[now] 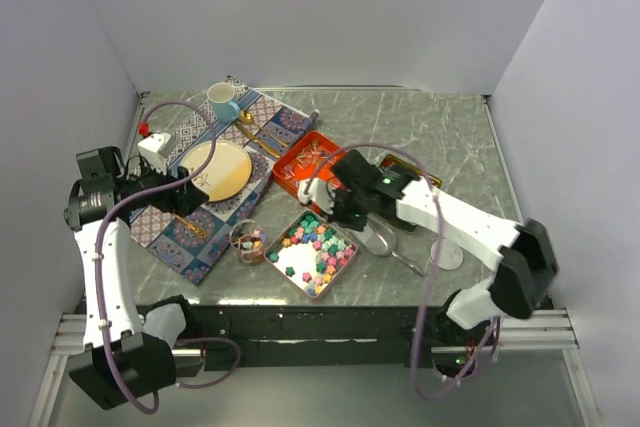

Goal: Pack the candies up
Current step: Place the spatula at the center of the board, then move the storage box to the center of the board.

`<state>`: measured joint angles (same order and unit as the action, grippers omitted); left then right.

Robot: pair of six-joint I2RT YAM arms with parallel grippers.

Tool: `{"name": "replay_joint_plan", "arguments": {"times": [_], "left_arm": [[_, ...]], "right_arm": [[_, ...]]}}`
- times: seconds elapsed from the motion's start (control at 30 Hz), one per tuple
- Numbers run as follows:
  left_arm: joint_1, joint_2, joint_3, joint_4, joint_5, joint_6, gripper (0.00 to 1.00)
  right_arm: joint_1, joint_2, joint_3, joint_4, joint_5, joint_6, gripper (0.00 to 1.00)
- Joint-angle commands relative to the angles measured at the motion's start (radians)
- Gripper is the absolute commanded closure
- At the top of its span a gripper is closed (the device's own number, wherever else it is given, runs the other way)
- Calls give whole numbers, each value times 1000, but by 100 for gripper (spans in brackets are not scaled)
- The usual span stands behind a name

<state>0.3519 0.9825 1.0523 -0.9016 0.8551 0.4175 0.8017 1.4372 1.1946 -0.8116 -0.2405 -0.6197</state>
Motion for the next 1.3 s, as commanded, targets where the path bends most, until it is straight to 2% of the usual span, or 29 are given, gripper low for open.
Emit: {"name": "replay_joint_plan", "arguments": {"times": [0.0, 0.3, 0.4, 0.57, 0.83, 1.27], "left_arm": [[-2, -48, -46, 87, -51, -112, 16], [-2, -105, -109, 139, -142, -194, 15], [-2, -85, -104, 141, -152, -200, 15], [-1, -51, -81, 159, -168, -223, 15], [-2, -15, -74, 144, -179, -197, 15], [-24, 61, -97, 228, -136, -212, 16]], "right_arm": [[1, 136, 126, 80, -8, 12, 99], [40, 232, 155, 124, -155, -72, 100], [62, 262, 161, 115, -158, -92, 100], [53, 411, 233, 66, -108, -54, 100], [-5, 526, 310, 117, -25, -35, 100], [-231, 606, 378, 106, 136, -132, 100]]}}
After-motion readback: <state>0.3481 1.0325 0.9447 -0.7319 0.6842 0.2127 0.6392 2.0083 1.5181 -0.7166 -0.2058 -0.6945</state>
